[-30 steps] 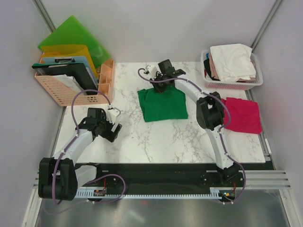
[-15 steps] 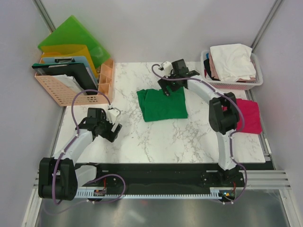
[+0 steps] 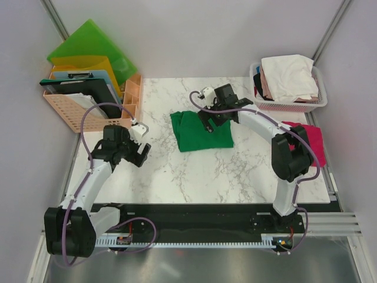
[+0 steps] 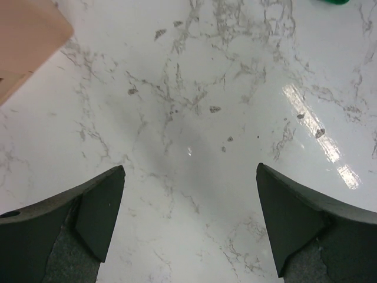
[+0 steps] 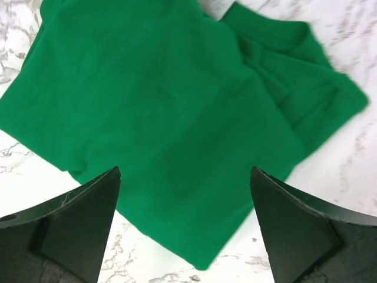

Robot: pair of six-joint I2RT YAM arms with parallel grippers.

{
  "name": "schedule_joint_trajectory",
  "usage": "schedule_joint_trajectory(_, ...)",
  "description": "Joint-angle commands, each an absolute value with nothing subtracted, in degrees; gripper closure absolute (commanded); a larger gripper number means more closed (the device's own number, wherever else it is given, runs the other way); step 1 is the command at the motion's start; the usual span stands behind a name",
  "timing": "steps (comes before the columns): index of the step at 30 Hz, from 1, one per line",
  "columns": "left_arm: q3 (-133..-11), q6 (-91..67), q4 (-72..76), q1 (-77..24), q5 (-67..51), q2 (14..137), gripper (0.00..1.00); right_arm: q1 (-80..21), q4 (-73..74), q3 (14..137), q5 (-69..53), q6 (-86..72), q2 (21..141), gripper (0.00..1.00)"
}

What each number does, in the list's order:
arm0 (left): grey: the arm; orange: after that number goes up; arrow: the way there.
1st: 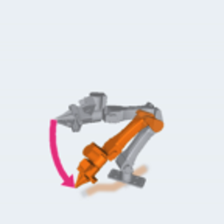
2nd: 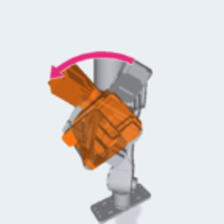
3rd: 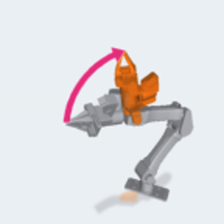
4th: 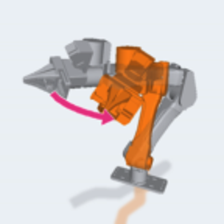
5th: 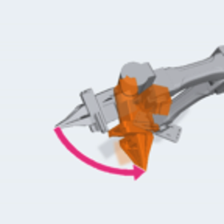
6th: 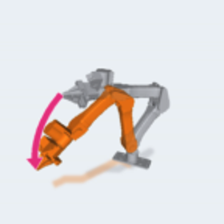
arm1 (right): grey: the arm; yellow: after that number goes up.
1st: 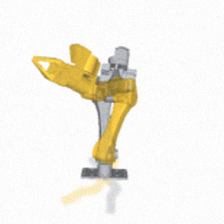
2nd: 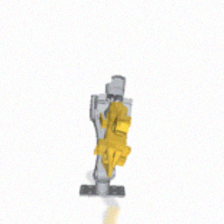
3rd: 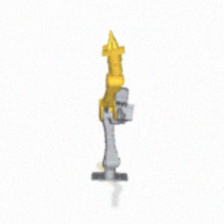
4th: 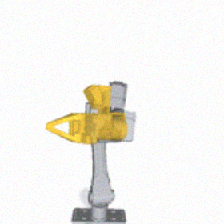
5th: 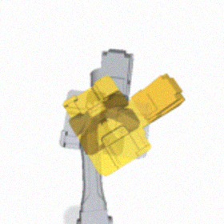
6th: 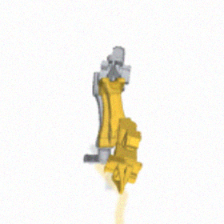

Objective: Fold and stack the t-shirts
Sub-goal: Smooth out wrinkles on the folded tshirt

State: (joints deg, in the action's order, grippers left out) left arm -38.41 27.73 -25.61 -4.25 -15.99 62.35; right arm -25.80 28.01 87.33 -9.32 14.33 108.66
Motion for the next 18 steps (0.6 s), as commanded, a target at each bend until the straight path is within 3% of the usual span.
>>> schedule_joint_trajectory(1,-41.22,27.33,-24.87,-4.31,-15.47,59.15,0.00,-28.21,27.60,86.92,-6.43,14.42,111.43,0.02)
schedule_joint_trajectory(11,-38.68,27.86,-27.77,-4.31,-15.21,57.49,0.00,-30.14,25.58,91.94,0.53,9.93,123.22,0.02)
schedule_joint_trajectory(18,-36.65,29.53,-28.22,-4.31,-13.27,54.49,0.00,-34.62,24.79,78.34,-4.04,8.17,112.80,0.02)
